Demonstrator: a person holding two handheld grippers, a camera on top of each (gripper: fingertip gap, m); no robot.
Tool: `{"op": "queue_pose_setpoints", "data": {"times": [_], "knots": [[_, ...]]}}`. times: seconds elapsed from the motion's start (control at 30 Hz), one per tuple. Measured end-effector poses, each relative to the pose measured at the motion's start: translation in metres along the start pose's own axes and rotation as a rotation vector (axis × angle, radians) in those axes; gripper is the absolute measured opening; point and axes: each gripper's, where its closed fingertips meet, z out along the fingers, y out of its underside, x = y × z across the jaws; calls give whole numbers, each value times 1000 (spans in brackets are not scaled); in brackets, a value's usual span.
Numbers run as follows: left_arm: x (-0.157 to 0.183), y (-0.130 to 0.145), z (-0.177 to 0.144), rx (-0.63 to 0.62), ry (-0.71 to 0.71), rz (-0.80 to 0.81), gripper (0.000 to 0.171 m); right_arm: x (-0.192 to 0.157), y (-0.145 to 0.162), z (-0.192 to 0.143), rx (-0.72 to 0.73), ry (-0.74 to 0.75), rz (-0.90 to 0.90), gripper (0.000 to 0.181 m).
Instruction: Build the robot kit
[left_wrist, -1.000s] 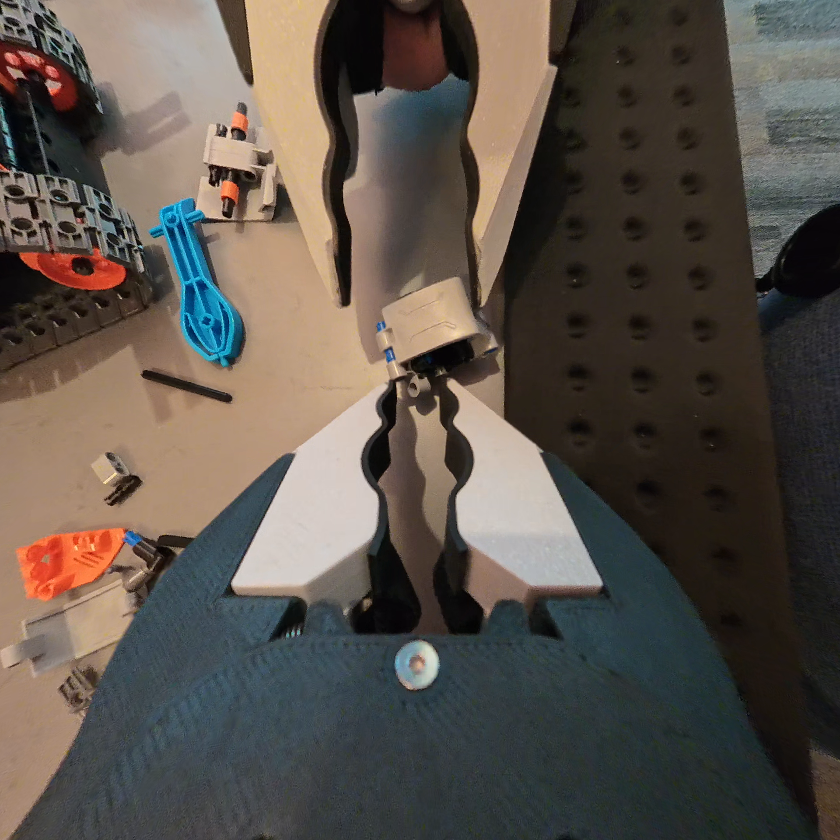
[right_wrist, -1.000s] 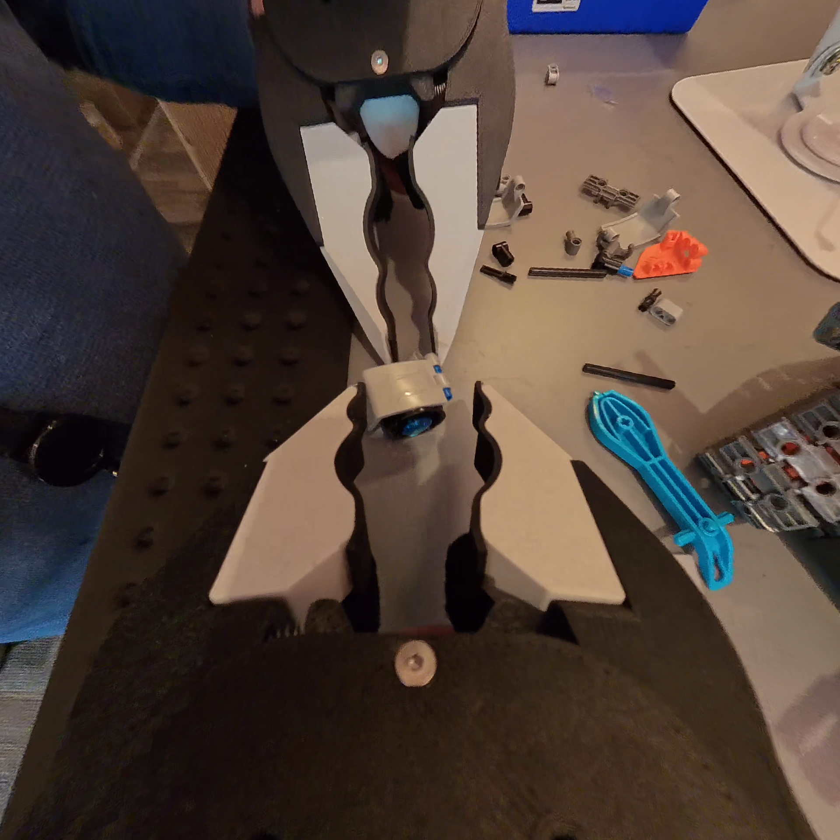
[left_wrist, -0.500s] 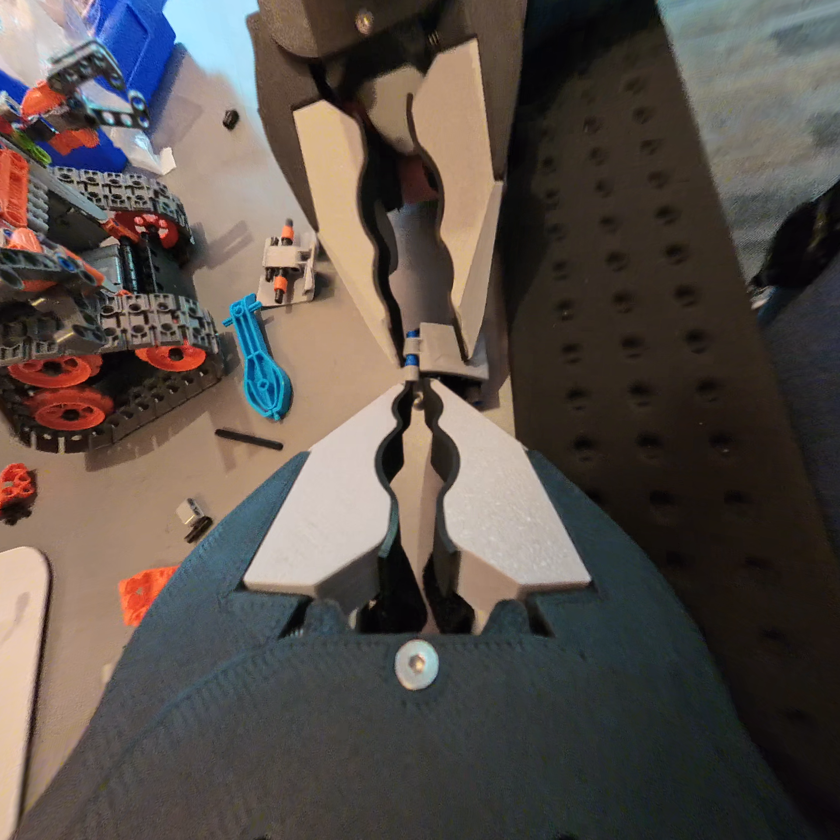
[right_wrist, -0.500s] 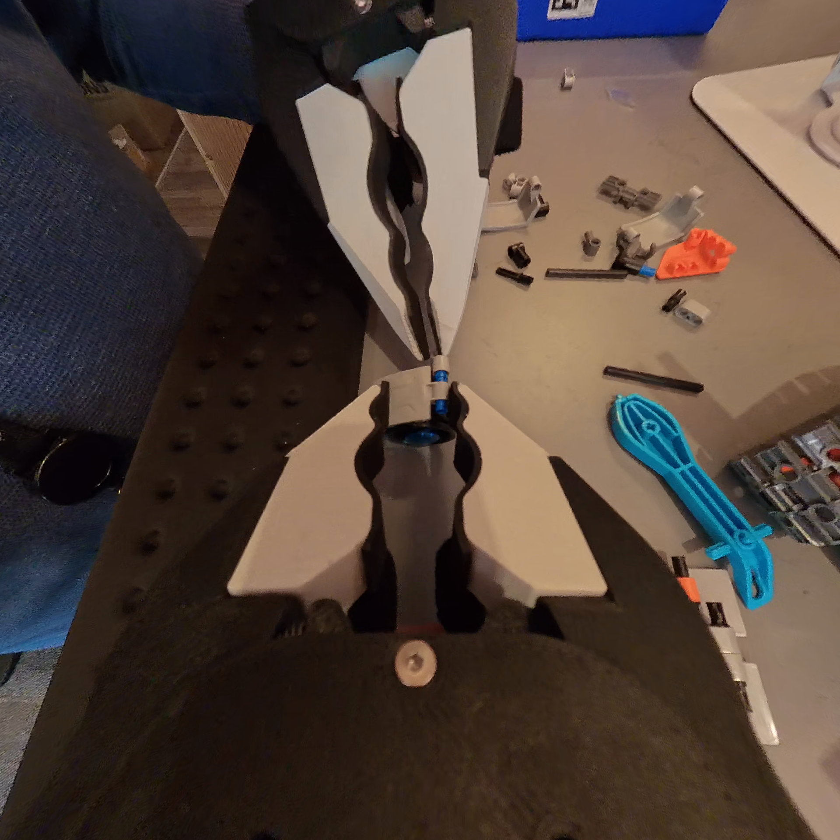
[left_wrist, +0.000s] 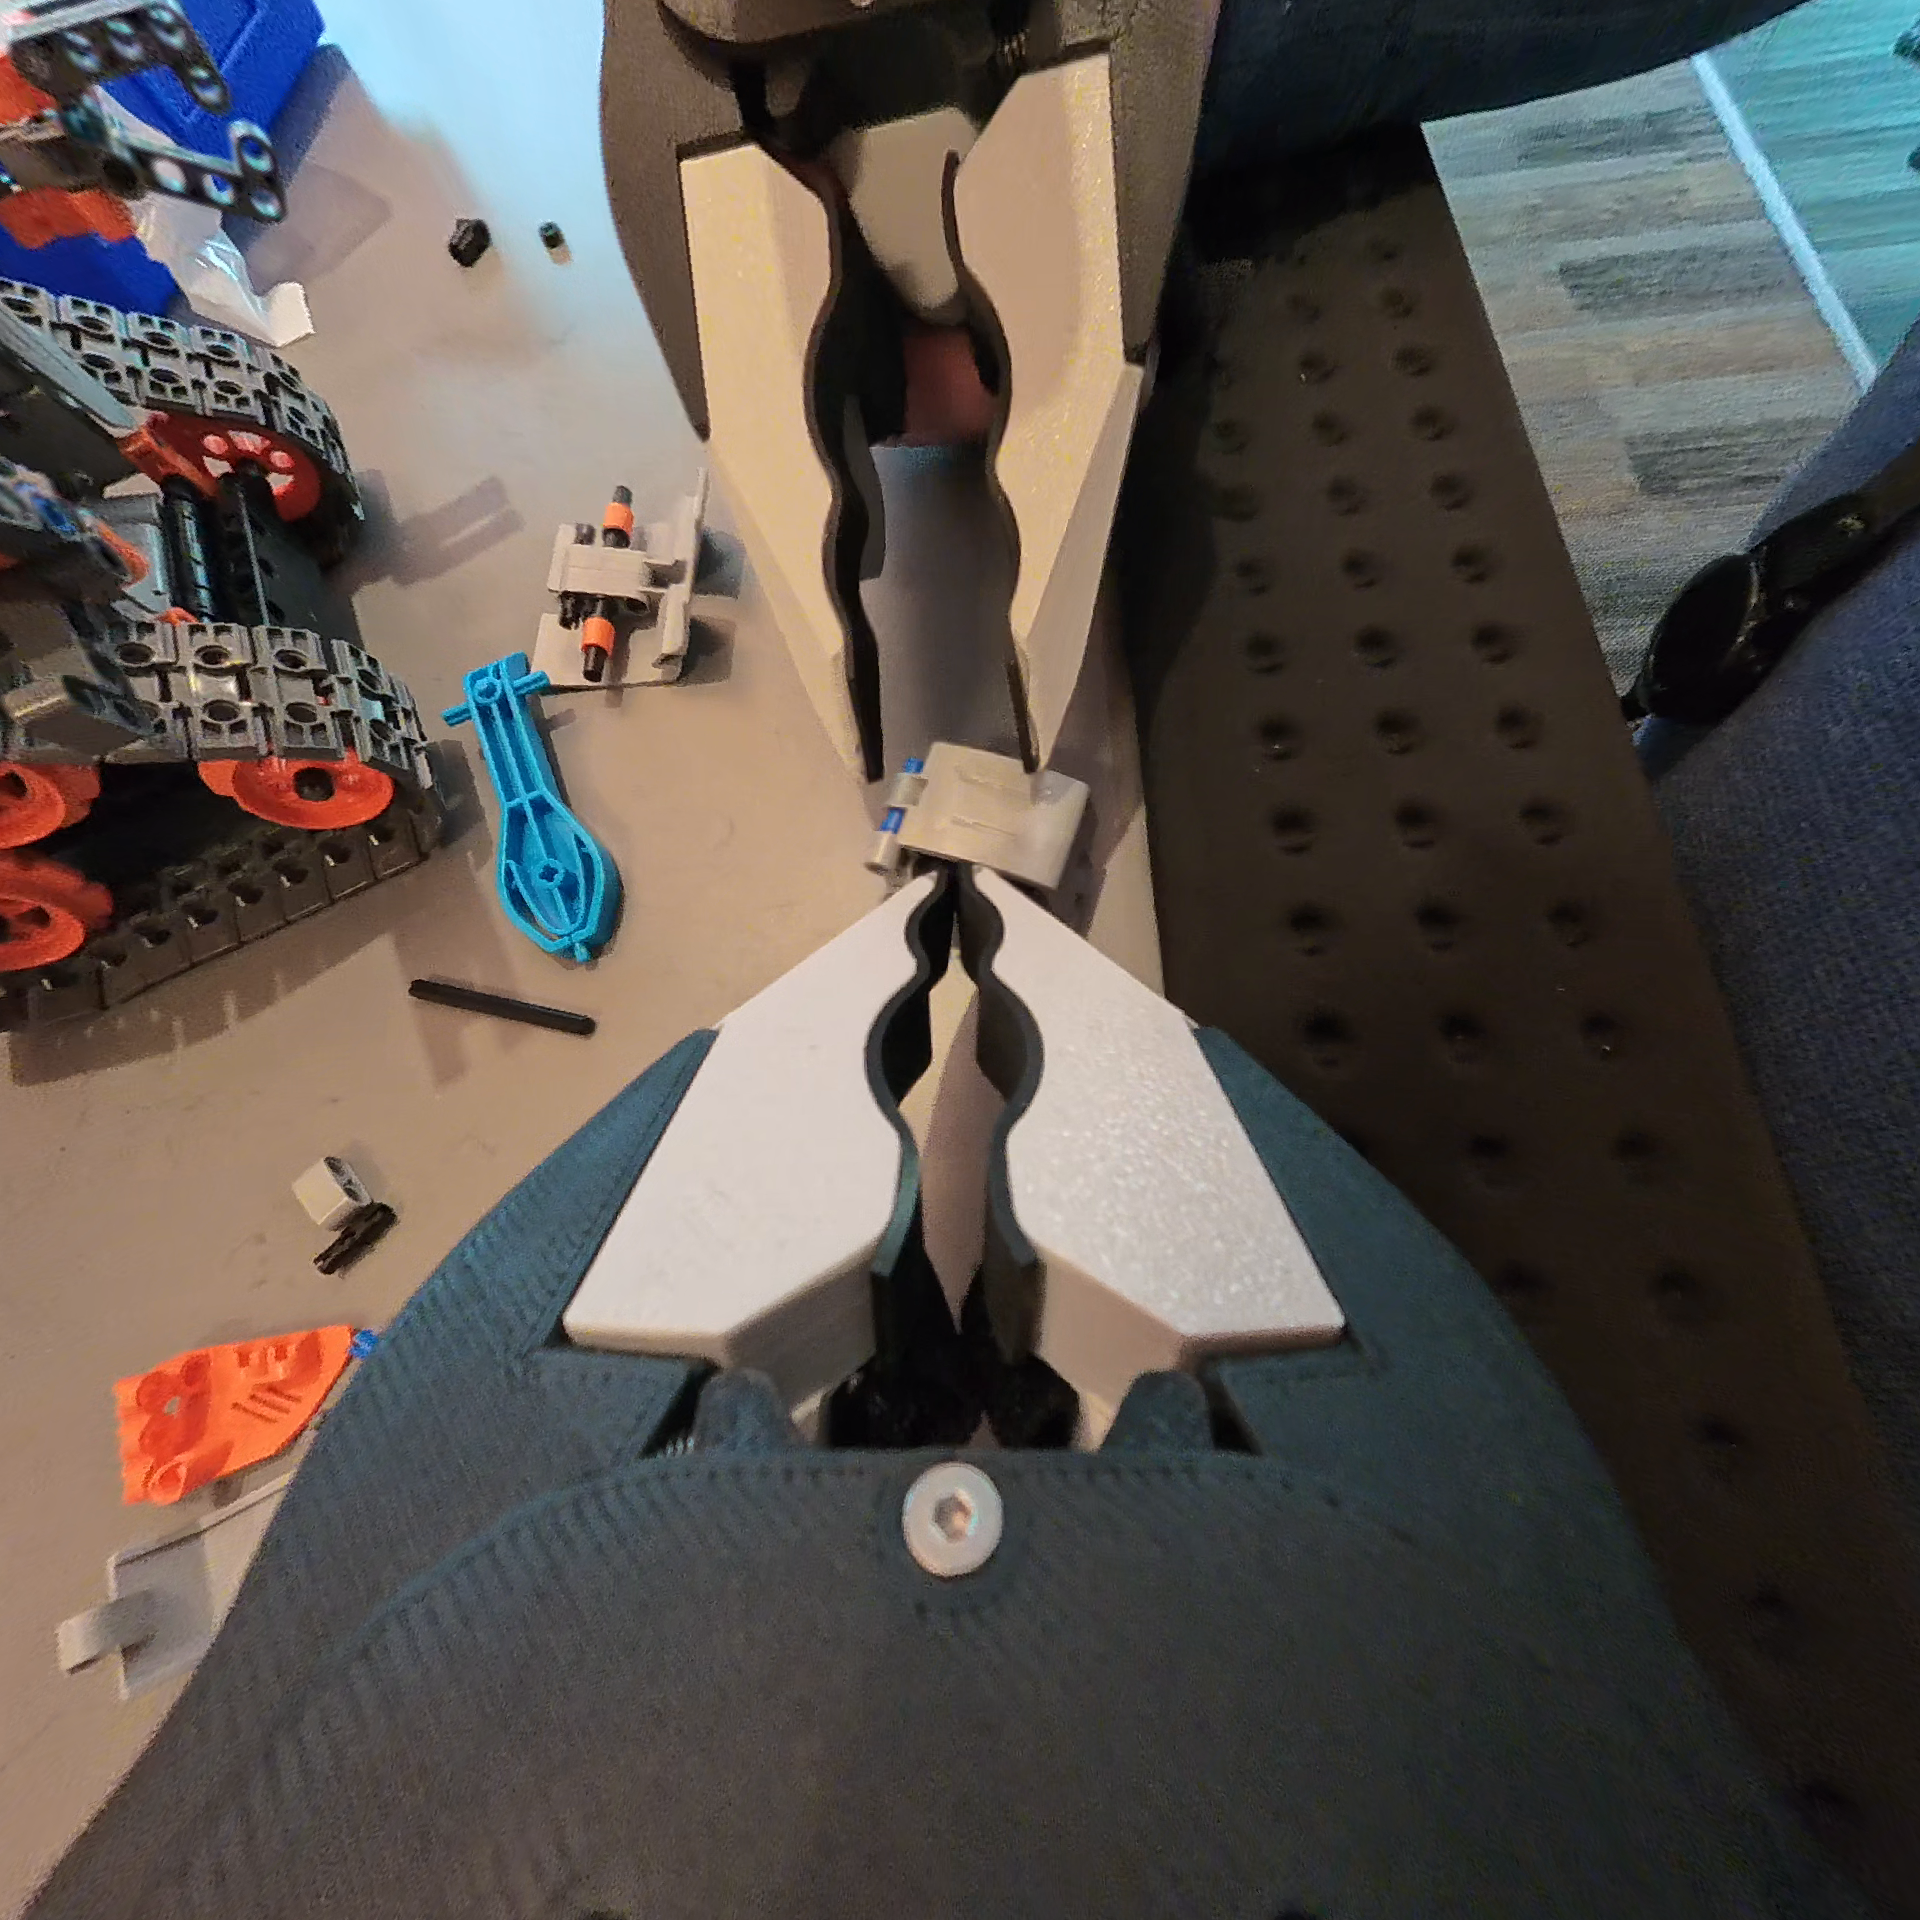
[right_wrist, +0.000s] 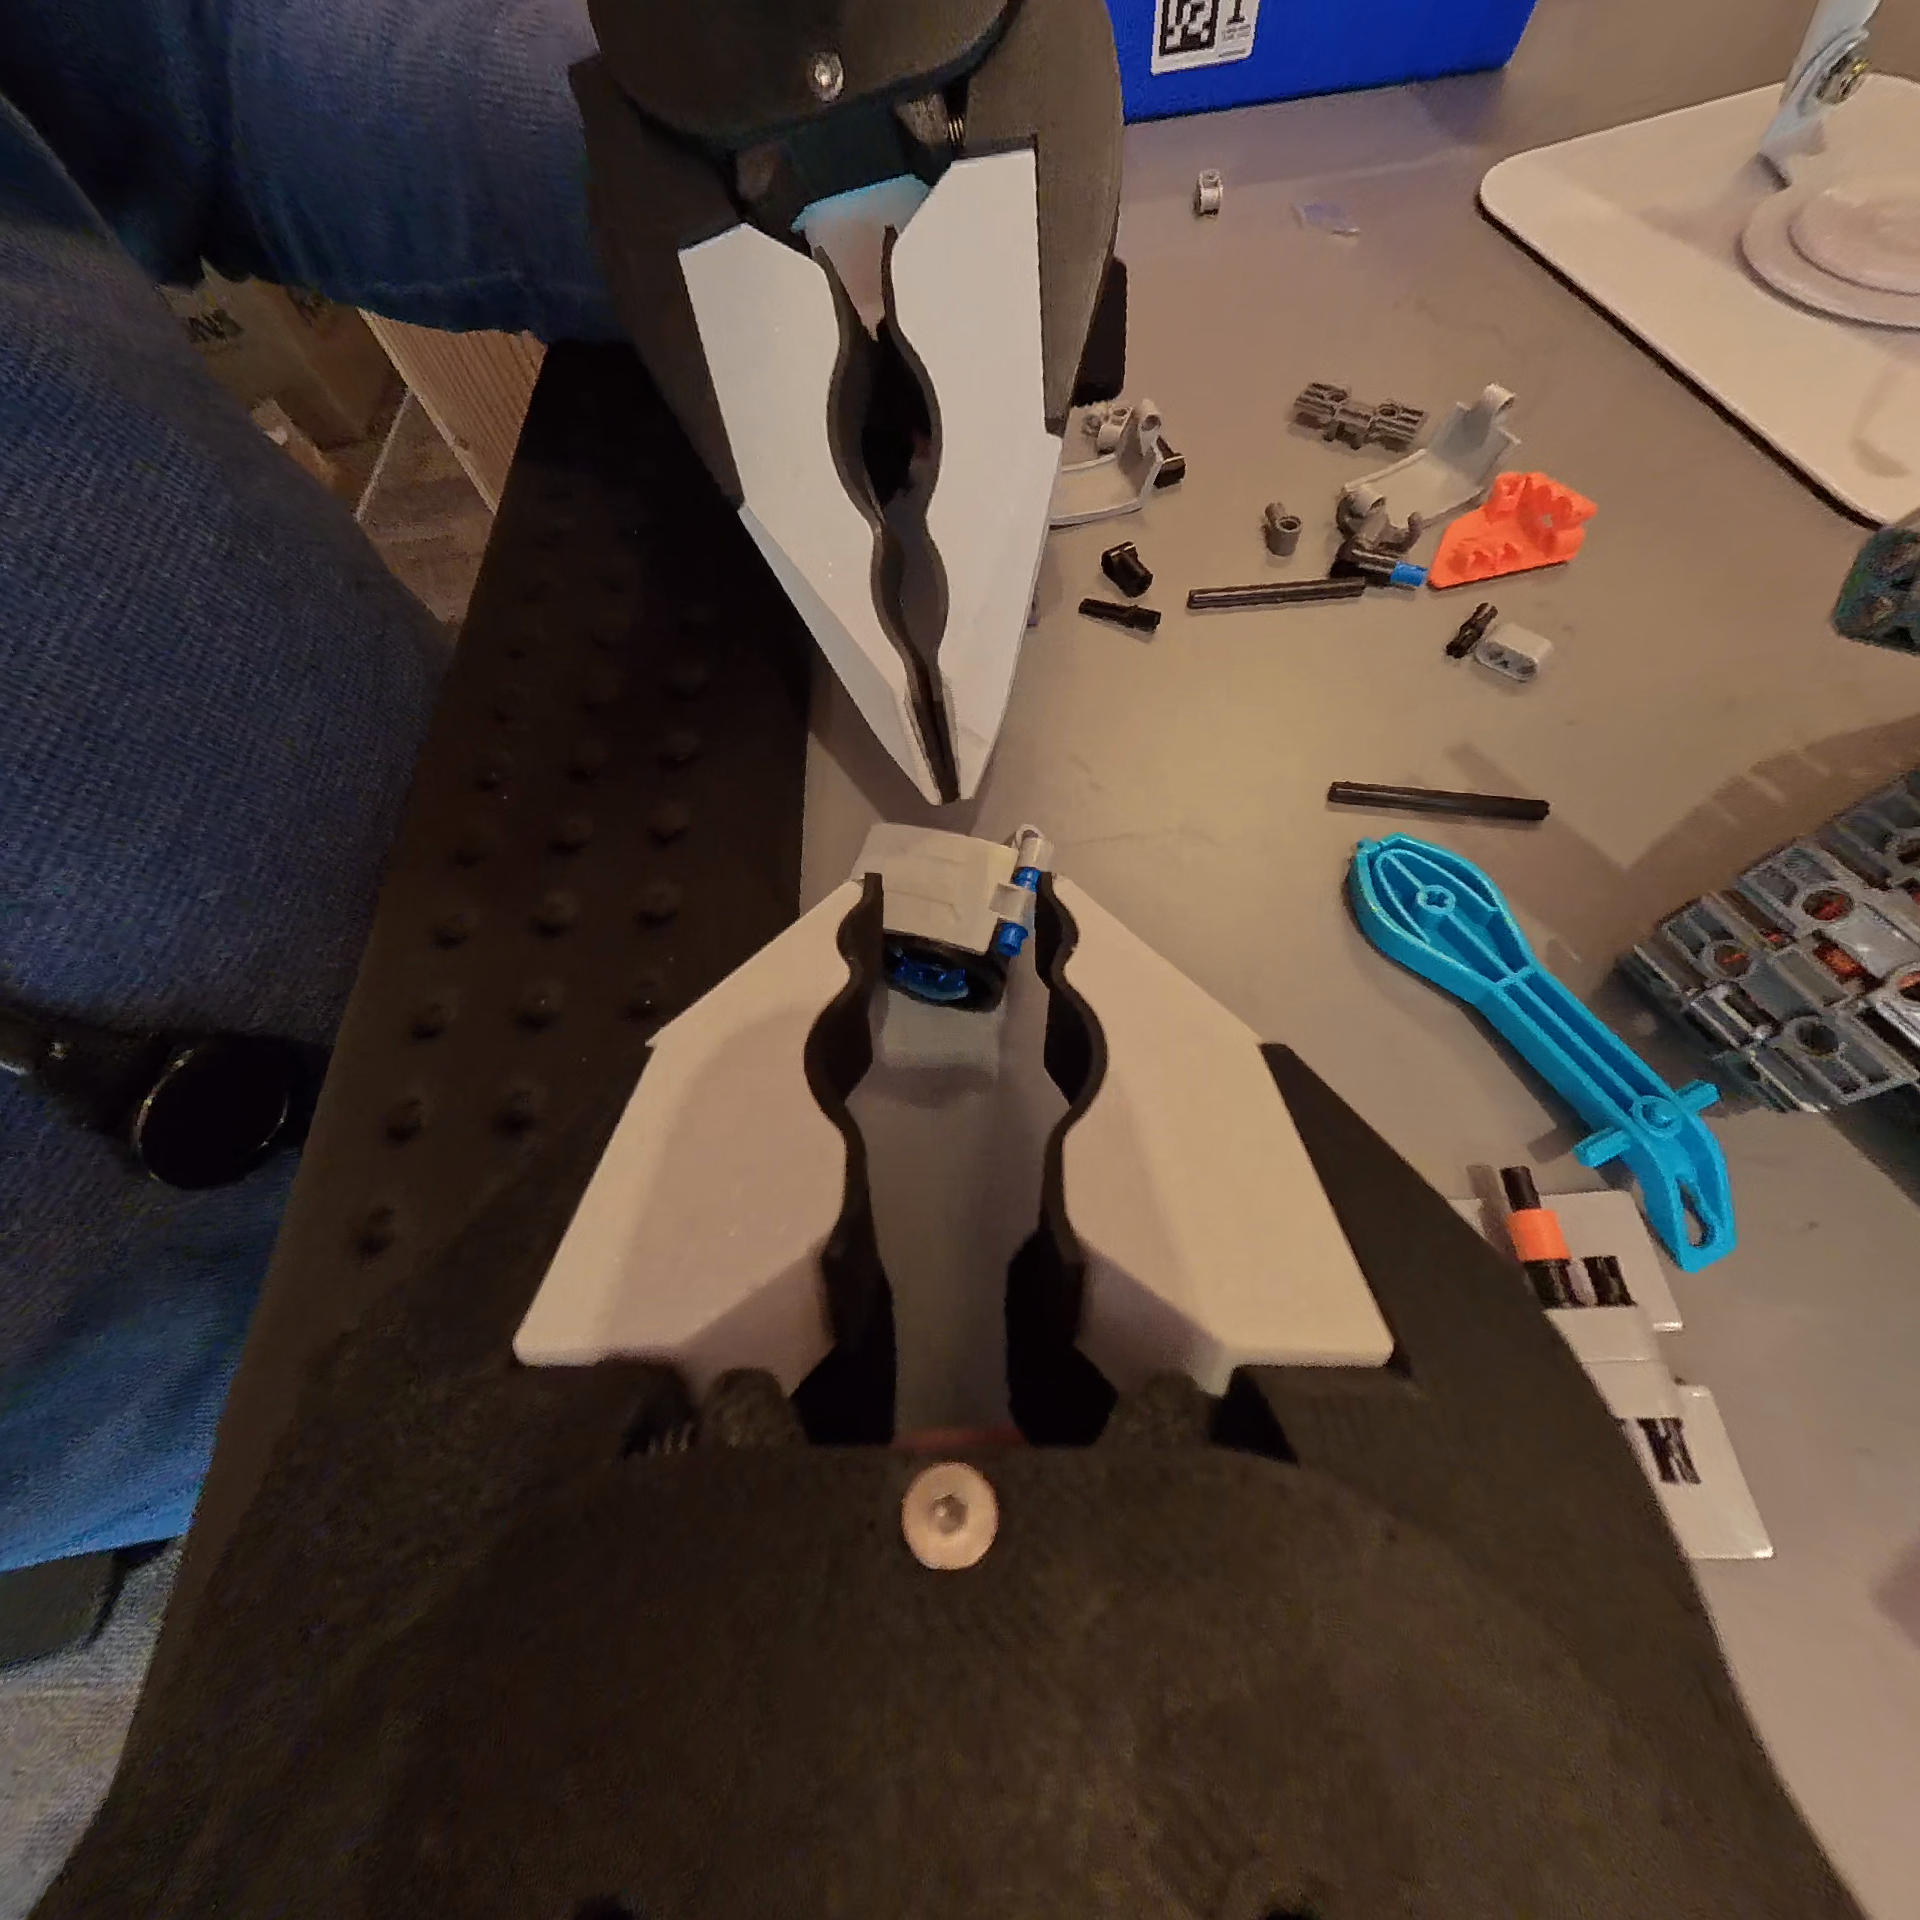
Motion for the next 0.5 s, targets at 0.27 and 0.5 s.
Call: {"op": "queue_pose_setpoints", "data": {"times": [0.27, 0.5], "knots": [[-8, 4, 6, -28, 107, -83, 6, -3, 4, 5, -25, 4, 7, 24], [3, -1, 5, 27, 239, -137, 5, -10, 2, 5, -8, 4, -53, 17]]}}
